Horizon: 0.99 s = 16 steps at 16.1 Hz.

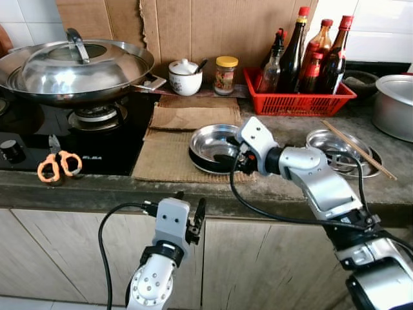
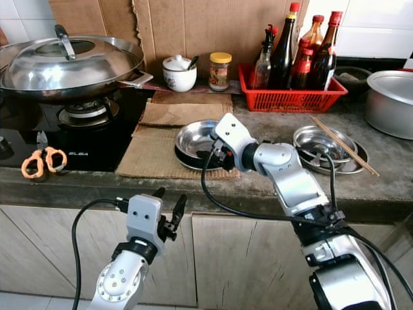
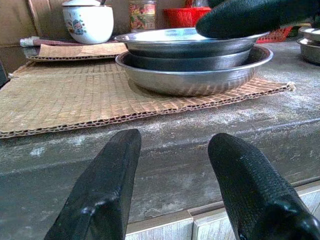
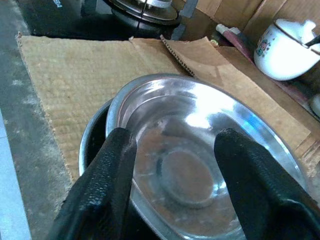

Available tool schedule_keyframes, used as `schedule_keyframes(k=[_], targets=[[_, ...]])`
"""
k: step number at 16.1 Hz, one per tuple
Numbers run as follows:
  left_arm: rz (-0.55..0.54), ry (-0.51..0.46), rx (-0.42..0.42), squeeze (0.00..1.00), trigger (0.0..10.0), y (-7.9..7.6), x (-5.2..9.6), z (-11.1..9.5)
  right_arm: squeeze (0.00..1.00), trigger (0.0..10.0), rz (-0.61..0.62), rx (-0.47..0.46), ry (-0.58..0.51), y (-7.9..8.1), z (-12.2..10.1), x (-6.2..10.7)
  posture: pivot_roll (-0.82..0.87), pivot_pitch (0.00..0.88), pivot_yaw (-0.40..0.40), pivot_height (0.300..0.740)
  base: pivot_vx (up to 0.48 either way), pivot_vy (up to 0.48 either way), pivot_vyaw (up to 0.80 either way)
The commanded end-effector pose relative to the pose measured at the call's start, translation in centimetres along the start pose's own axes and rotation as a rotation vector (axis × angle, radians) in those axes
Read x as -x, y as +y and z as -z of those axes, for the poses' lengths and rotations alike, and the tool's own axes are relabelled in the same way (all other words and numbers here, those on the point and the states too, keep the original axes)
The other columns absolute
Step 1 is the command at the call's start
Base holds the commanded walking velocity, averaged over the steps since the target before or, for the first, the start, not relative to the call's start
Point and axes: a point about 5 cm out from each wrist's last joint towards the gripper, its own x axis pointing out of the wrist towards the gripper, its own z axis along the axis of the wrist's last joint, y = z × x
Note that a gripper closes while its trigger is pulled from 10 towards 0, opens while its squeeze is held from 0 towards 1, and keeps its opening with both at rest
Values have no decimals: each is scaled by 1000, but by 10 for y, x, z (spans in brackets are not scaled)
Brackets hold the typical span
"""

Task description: Kitchen organization

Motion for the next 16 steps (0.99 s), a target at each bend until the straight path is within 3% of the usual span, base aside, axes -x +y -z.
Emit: schedule_keyframes(k=[1,4,7,12,16], targets=[[-1,1,-5,0,10000,0,0,-1,0,10000,2,6,-21,-6,-10,1,85,0,-65,740,0,0,0],[0,6,-5,0,10000,-1,0,0,0,10000,-79,-52,-83,-4,-23,4,83,0,-66,740,0,0,0],[2,8,-5,0,10000,-1,0,1,0,10000,-176,-8,-52,4,-20,7,82,0,-67,740,0,0,0],[4,6,-5,0,10000,-2,-1,1,0,10000,-114,70,65,0,-8,3,82,0,-71,740,0,0,0],[6,4,-6,0,10000,-2,-1,2,0,10000,-102,120,95,-2,-8,1,81,0,-70,740,0,0,0]])
